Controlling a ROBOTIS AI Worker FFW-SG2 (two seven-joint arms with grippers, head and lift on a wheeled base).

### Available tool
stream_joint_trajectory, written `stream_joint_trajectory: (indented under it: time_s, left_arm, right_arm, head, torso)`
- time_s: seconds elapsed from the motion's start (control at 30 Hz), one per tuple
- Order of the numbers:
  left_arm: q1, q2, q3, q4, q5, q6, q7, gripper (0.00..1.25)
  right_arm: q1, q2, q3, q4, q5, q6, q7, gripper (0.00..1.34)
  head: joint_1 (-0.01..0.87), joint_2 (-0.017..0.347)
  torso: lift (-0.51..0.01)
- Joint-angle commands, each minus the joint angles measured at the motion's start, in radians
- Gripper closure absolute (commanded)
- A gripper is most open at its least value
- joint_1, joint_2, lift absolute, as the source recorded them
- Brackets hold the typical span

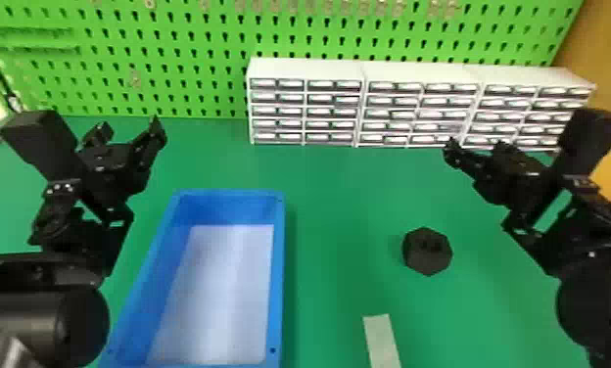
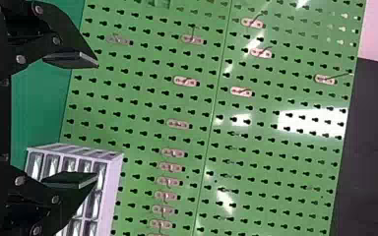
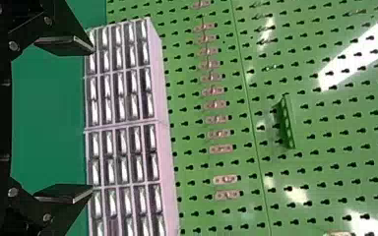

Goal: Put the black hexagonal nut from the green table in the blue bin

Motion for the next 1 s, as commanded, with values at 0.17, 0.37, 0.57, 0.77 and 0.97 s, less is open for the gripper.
stream_joint_trajectory:
  time_s: [0.17, 0.37, 0.57, 0.77, 0.97]
  left_arm:
    - [0.001, 0.000, 0.002, -0.001, 0.000, 0.000, 0.000, 0.43]
    - [0.007, 0.000, 0.008, -0.005, 0.002, 0.000, 0.000, 0.43]
    - [0.013, 0.000, 0.015, -0.008, 0.002, 0.000, 0.000, 0.43]
    - [0.015, 0.000, 0.018, -0.009, 0.002, 0.000, 0.000, 0.43]
    - [0.016, 0.000, 0.019, -0.009, 0.000, 0.000, 0.000, 0.43]
  right_arm:
    - [0.025, -0.001, -0.012, -0.103, 0.023, 0.187, -0.006, 0.29]
    - [0.052, 0.011, -0.016, -0.178, 0.020, 0.344, -0.021, 0.29]
    - [0.069, 0.013, -0.024, -0.227, 0.023, 0.471, -0.029, 0.29]
    - [0.072, 0.016, -0.035, -0.258, 0.026, 0.554, -0.067, 0.28]
    - [0.049, 0.008, -0.045, -0.295, 0.069, 0.713, -0.087, 0.28]
  head:
    - [0.692, 0.008]
    - [0.692, 0.008]
    - [0.692, 0.008]
    - [0.692, 0.008]
    - [0.692, 0.008]
  torso:
    - [-0.097]
    - [-0.097]
    - [-0.097]
    - [-0.097]
    - [-0.097]
